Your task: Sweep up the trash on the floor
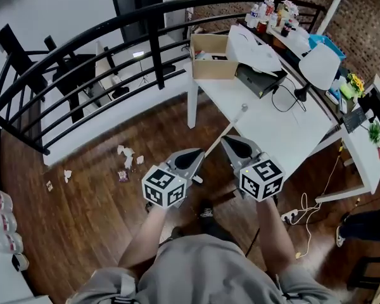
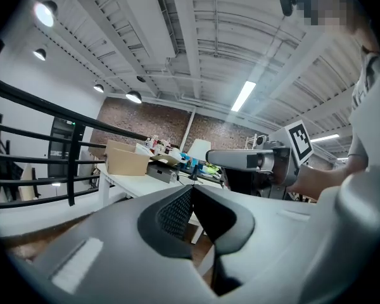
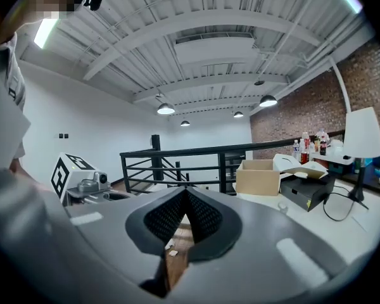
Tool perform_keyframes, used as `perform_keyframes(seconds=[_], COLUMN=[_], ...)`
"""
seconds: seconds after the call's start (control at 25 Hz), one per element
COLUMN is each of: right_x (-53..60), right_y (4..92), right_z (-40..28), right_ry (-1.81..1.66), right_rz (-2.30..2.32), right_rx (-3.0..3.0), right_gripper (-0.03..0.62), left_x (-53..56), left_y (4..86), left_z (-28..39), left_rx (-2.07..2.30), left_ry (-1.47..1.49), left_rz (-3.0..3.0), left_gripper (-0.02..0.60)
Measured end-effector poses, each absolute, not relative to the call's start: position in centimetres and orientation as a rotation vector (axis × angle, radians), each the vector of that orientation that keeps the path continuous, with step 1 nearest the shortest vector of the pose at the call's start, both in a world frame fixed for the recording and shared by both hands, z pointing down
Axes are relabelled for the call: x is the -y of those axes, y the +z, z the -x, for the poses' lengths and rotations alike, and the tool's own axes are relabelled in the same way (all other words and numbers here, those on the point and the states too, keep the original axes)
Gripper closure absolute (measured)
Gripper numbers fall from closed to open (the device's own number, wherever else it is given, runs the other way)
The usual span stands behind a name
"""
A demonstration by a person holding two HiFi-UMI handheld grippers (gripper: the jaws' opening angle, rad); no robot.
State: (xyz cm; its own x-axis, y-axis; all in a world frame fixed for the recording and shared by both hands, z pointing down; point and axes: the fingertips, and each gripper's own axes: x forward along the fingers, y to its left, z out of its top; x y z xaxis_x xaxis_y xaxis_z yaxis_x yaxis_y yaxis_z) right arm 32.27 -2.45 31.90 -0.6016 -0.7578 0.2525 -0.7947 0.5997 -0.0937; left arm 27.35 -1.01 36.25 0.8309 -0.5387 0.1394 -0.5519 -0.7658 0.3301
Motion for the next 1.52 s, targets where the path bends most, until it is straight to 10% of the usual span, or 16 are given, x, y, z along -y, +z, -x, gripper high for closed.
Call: perform_keyframes(seconds=[0.6,0.92,1.52], right_x=[13.1,16.9,22.0], right_y=[39.0,44.9,52.3], right_z=[-44.3,-48.0,-43.1], right_ry=[0.417,0.530,0.597], right_rz=[-1.275,-1.281,-1.031], right_rx=[2.509,2.435,2.425], right_gripper=[0.594,0.458,0.404], left_x=[10.9,12.9,11.9], left_y=[40.5,44.3,48.7], left_z=[-37.5,-37.7,-31.5], left_rx=[0.826,0.895,1.109], left_ry=[0.169,0.252,0.302], left_rz=[-2.600,-2.529,-2.376], left_gripper=[0.577,0.577,0.577])
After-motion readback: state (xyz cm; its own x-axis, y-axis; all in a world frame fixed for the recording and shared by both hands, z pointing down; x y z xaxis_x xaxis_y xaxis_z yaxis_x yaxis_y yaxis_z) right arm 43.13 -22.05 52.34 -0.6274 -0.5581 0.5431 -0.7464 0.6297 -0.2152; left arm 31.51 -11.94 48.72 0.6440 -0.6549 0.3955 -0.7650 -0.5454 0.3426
